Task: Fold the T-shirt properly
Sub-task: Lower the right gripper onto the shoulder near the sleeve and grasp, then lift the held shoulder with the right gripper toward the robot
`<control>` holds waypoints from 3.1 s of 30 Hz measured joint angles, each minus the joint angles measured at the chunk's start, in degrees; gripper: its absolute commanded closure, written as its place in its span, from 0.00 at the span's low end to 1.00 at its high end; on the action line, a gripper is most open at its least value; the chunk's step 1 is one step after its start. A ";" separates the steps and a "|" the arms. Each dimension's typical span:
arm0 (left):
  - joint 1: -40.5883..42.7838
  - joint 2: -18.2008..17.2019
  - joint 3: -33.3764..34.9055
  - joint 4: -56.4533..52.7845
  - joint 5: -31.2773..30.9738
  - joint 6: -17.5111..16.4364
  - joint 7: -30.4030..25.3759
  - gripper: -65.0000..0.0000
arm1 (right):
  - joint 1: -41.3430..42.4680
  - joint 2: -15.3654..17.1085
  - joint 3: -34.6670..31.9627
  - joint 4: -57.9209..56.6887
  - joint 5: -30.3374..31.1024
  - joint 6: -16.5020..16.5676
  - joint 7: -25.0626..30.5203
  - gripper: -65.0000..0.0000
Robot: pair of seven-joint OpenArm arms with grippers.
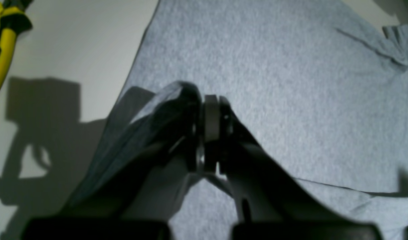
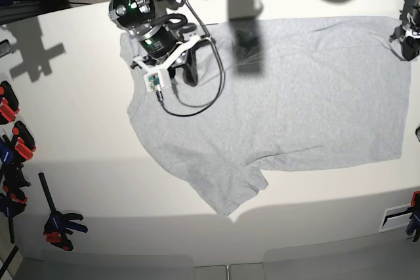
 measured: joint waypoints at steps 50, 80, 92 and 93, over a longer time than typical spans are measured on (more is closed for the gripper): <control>-1.11 -3.37 -2.71 3.98 2.43 -0.04 1.46 1.00 | 4.02 -0.96 -3.02 -7.37 -1.73 -3.67 1.29 1.00; -0.83 -3.48 -2.71 3.96 5.09 -0.04 -0.28 0.62 | 6.67 -0.96 -3.21 -7.43 -3.15 -3.67 5.57 0.51; -0.85 -3.50 -2.73 3.96 5.07 -0.04 -1.75 0.63 | 9.51 -0.96 -3.21 -7.43 -5.68 -3.87 5.73 0.57; -0.83 -3.48 -2.73 3.96 5.09 -0.04 -1.68 0.70 | 9.53 -0.96 -3.21 -7.43 -5.70 -3.87 5.75 0.67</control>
